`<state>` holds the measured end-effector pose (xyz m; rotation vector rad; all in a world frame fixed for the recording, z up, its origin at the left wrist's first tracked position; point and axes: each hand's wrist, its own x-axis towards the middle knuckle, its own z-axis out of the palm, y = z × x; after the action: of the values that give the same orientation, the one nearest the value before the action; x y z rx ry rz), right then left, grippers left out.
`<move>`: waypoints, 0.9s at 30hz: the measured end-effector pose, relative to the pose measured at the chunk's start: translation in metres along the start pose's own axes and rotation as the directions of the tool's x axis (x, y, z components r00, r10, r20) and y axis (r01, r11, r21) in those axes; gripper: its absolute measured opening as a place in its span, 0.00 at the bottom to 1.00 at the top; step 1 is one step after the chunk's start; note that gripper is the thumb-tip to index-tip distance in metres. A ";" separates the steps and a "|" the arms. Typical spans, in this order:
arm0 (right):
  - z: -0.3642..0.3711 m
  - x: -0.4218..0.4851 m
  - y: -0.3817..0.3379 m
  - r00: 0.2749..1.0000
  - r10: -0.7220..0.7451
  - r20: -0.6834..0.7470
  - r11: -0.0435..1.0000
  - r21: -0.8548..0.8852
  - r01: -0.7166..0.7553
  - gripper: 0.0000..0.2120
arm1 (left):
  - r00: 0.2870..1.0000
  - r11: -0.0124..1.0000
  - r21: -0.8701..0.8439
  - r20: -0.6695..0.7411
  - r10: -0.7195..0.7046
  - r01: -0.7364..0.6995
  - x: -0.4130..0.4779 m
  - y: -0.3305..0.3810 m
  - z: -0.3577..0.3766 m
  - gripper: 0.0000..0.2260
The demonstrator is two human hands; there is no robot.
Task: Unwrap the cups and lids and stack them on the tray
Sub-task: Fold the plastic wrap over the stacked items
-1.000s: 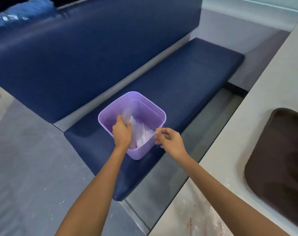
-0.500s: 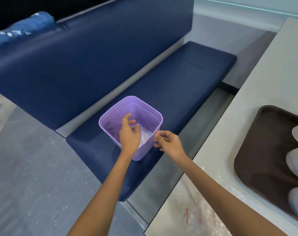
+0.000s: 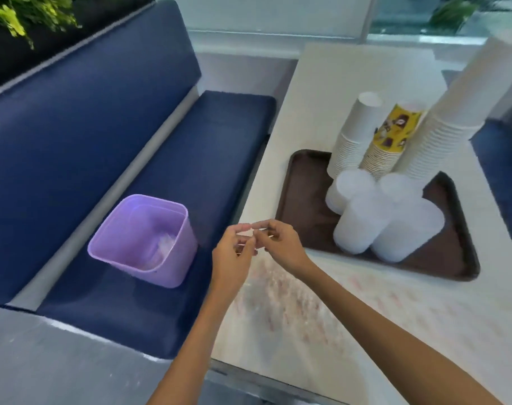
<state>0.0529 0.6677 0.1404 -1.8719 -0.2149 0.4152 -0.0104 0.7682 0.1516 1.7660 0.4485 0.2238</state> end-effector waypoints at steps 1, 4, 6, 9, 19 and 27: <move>-0.010 -0.005 0.003 1.000 0.002 -0.017 1.000 -0.019 -0.002 0.08 | 1.000 1.000 0.013 0.029 -0.009 0.009 -0.005 0.001 0.007 0.12; -0.050 -0.032 0.021 0.994 -0.016 -0.105 0.996 -0.086 0.007 0.08 | 0.992 0.998 0.060 0.121 -0.024 0.016 -0.023 0.002 0.031 0.10; -0.072 -0.048 0.035 0.988 -0.026 -0.153 0.983 -0.181 -0.003 0.08 | 0.986 0.995 0.101 0.166 -0.034 0.018 -0.035 -0.004 0.044 0.10; -0.098 -0.073 0.061 0.987 -0.037 -0.153 0.907 -0.420 -0.031 0.10 | 0.975 0.980 0.197 0.215 -0.053 0.010 -0.050 -0.017 0.060 0.10; -0.130 -0.098 0.096 0.992 0.094 -0.080 0.633 -0.764 -0.122 0.28 | 0.947 0.911 0.412 0.301 -0.114 -0.022 -0.074 -0.038 0.080 0.13; -0.135 -0.082 0.093 0.996 0.041 -0.080 0.579 -0.810 -0.089 0.22 | 0.947 0.898 0.439 0.304 -0.105 -0.041 -0.074 -0.039 0.080 0.14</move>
<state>0.0244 0.4893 0.1062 -2.8262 -0.3414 0.3325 -0.0538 0.6730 0.1014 2.1901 0.3036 -0.2107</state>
